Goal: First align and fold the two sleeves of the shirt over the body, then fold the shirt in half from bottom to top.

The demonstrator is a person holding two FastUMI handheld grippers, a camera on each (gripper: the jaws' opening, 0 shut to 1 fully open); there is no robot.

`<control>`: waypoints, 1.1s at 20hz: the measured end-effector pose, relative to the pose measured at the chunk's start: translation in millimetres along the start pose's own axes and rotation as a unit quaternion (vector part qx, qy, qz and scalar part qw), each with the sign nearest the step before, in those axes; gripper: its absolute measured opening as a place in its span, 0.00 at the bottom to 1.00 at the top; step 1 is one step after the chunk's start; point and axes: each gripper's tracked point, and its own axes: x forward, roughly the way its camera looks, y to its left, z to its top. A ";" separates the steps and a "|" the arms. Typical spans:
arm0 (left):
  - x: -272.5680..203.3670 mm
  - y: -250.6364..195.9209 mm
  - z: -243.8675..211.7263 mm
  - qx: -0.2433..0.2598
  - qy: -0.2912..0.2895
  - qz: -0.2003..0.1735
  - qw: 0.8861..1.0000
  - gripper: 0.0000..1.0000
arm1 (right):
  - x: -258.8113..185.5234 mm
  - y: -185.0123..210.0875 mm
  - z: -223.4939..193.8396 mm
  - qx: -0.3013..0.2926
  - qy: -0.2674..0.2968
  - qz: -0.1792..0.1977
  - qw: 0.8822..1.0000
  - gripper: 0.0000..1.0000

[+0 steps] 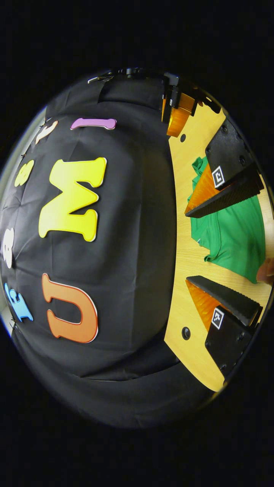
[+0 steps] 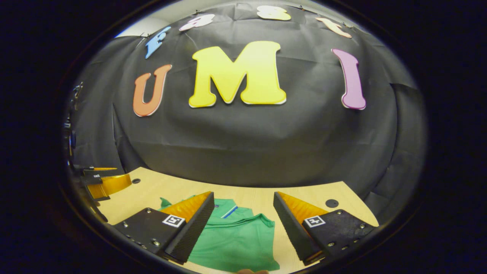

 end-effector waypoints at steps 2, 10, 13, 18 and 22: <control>-17.1 -0.1 8.6 -0.001 -0.010 -0.001 1.000 0.98 | -20.4 6.4 10.5 -0.005 -0.014 0.000 1.000 0.98; -86.0 -0.3 31.0 0.003 -0.043 -0.006 0.999 1.00 | -96.0 16.9 23.9 -0.005 -0.037 -0.016 0.999 0.98; -109.7 -0.1 35.8 0.004 -0.054 -0.008 0.998 0.98 | -119.1 20.0 25.8 -0.004 -0.043 -0.020 0.999 0.98; -145.2 -1.6 41.5 0.004 -0.071 -0.013 0.997 0.98 | -157.6 26.0 25.0 -0.005 -0.050 -0.025 0.998 0.98; -175.8 0.1 49.0 0.000 -0.091 -0.007 0.996 0.98 | -180.6 36.7 24.6 -0.010 -0.057 -0.025 0.998 0.98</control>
